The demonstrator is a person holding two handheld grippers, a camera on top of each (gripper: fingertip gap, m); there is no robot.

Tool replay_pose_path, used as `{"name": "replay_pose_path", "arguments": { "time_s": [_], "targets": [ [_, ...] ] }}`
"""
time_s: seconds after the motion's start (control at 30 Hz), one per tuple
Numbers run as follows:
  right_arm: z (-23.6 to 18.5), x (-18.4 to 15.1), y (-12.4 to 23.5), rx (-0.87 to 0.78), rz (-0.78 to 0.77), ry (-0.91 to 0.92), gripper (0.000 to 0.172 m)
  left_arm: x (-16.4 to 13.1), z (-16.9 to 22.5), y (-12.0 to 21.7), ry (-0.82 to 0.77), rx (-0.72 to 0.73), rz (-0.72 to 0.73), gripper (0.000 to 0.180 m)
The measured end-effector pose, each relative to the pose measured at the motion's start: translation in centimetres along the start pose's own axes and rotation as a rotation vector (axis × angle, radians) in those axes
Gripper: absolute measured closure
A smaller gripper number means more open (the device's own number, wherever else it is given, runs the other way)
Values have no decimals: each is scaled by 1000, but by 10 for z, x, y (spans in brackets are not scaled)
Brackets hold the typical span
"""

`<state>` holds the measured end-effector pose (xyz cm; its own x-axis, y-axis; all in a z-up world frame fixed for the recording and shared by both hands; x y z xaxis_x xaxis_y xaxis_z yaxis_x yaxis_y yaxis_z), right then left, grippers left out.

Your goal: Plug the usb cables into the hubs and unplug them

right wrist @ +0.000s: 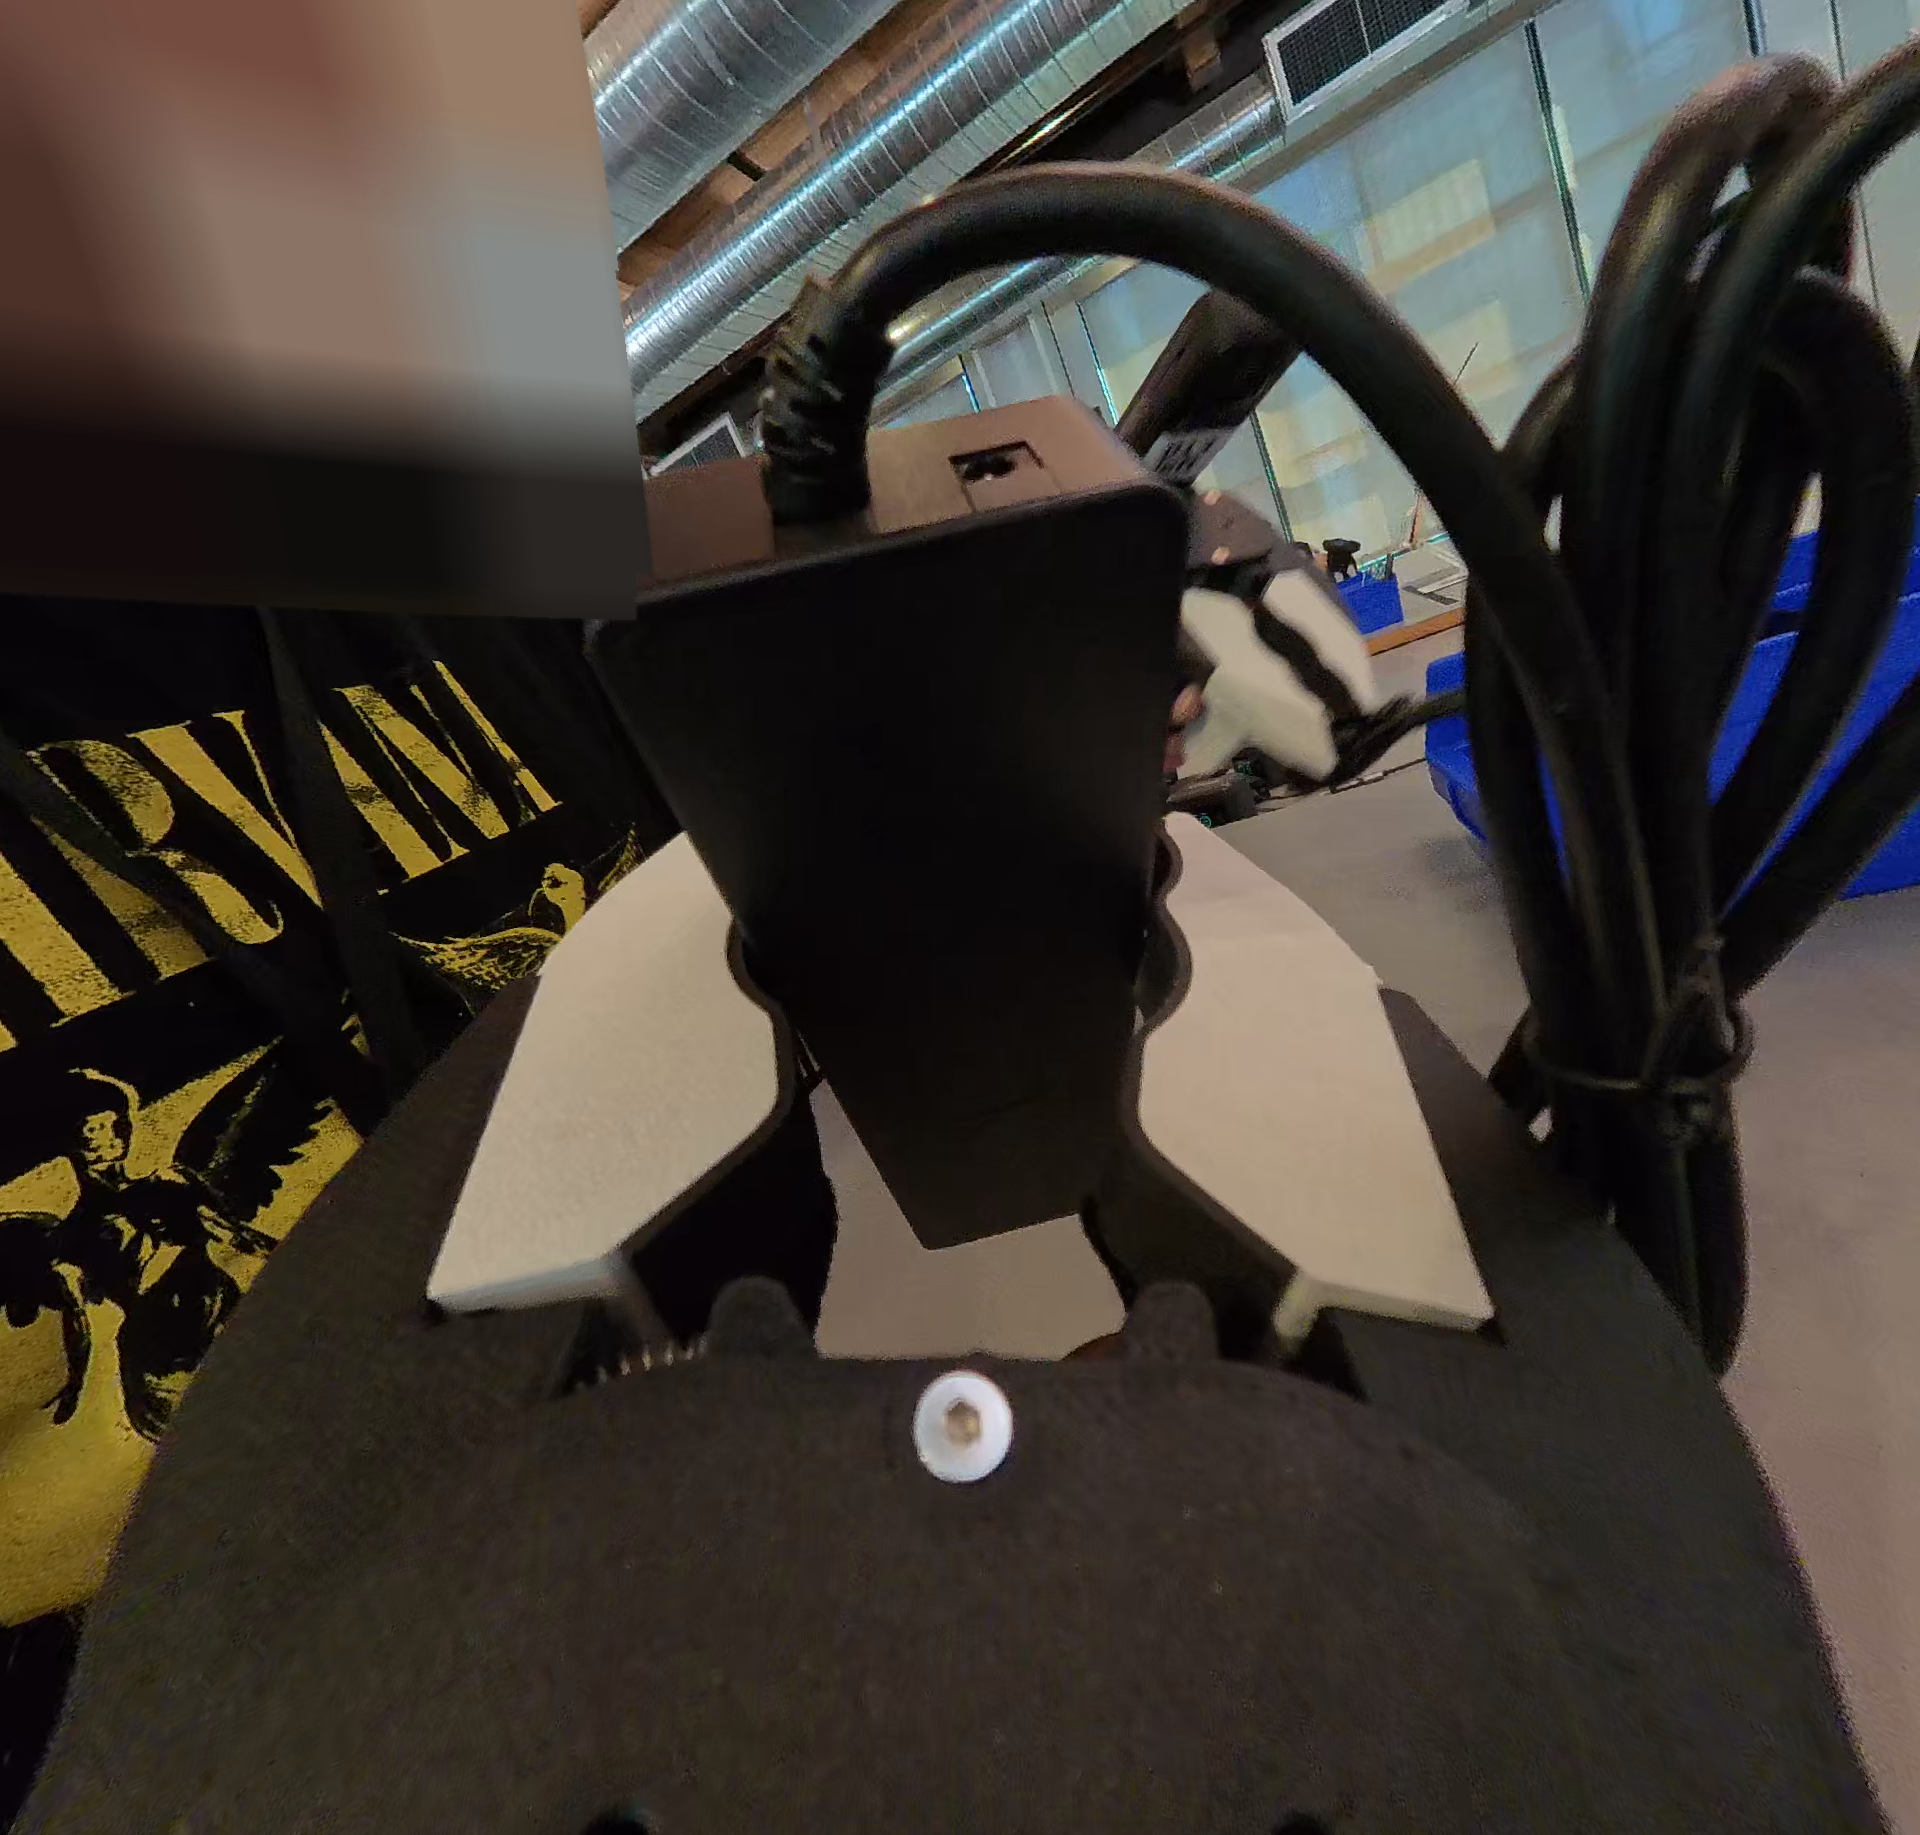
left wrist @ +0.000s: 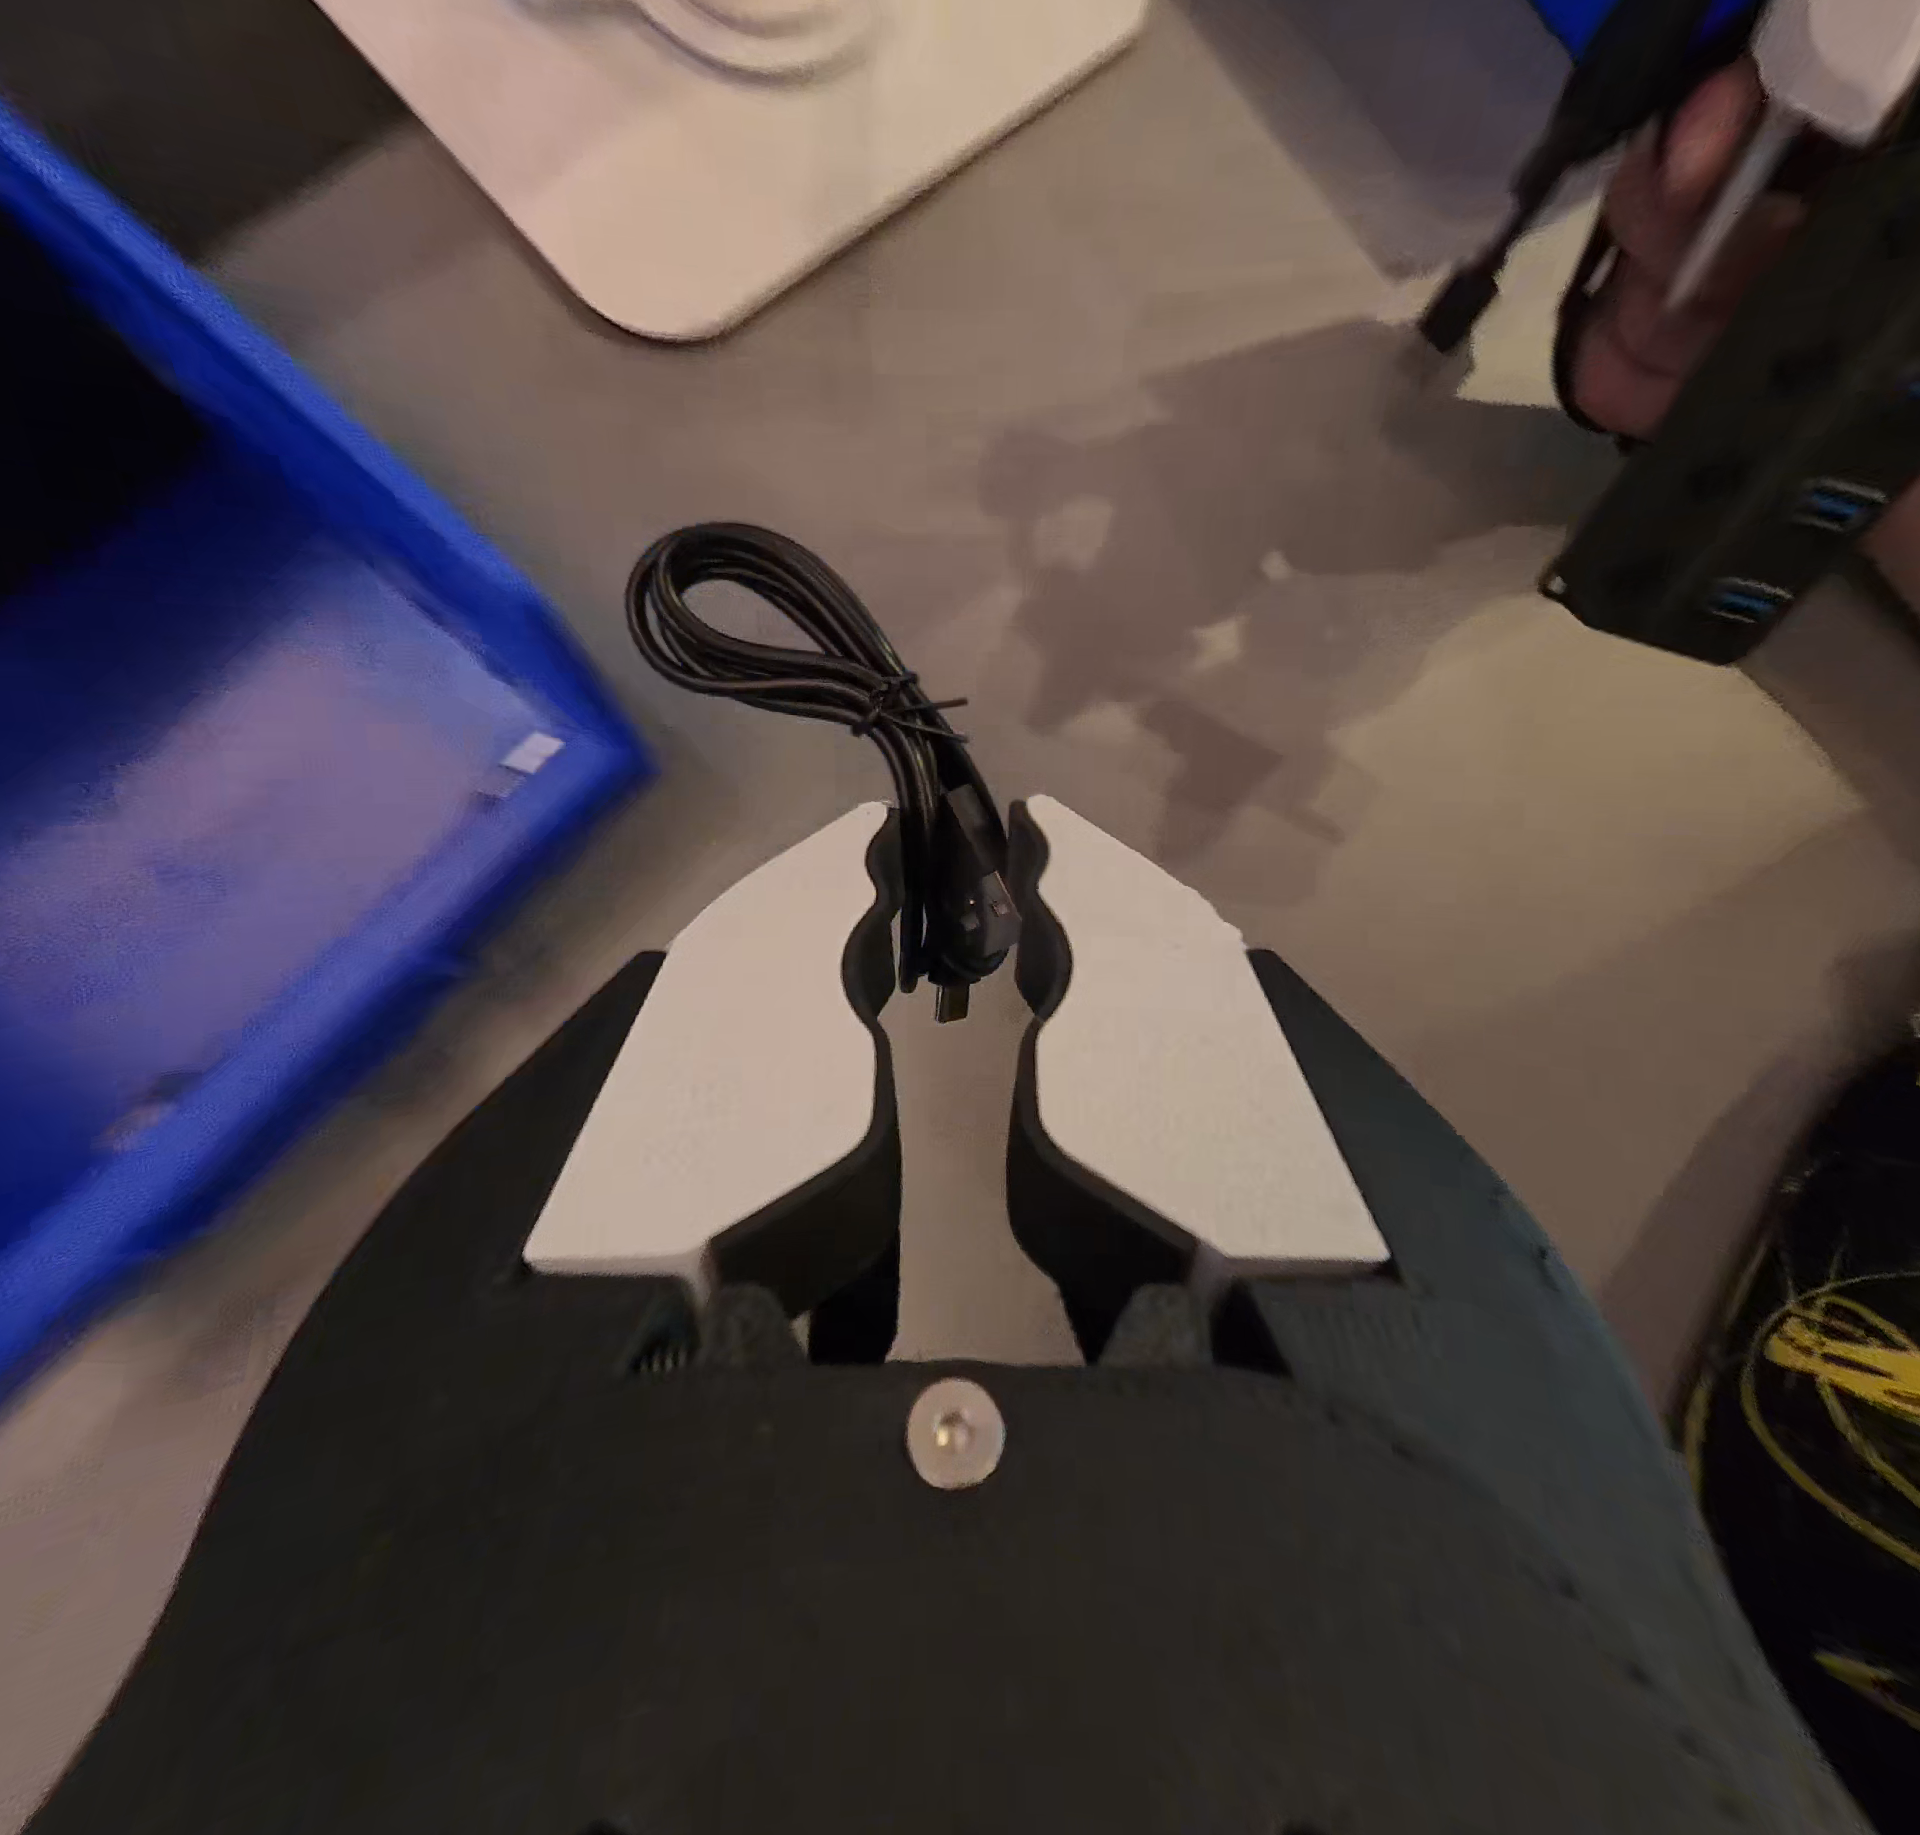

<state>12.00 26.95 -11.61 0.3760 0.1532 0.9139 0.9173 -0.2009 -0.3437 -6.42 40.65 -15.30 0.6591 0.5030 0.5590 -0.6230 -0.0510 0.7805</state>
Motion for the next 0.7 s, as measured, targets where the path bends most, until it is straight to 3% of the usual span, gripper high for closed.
{"name": "replay_pose_path", "arguments": {
  "time_s": [0.2, 0.3, 0.37, 0.43, 0.57, 0.7],
  "targets": [
    [3, -4, 2, -17, -20, -3, 105, -54, 55, -65, 174, -155, -32, 160],
    [4, -6, 2, -19, -31, -4, 106, -61, 60, -73, 187, -181, -43, 123],
    [4, -6, 4, -20, -27, -4, 106, -52, 64, -59, 159, -232, 3, 124],
    [4, -4, 6, -20, -14, -4, 105, -42, 57, -42, 46, -181, 19, 125],
    [7, -2, 11, -32, 1, -8, 105, -15, 73, -22, -348, -142, 20, 137],
    [10, -2, 16, -49, 4, -10, 105, -22, 108, -41, -828, -133, -104, 141]
  ]
}}
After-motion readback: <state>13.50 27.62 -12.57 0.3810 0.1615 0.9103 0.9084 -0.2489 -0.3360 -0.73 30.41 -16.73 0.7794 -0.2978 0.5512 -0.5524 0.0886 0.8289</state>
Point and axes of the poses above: each gripper's, where its closed fingertips meet, y back along the fingers, x out of its top, z = x × y across the jaws, the point moved 3 cm from there along y, back along the fingers, and after that the axes turned 10 degrees about y, right-handed, at the moved point
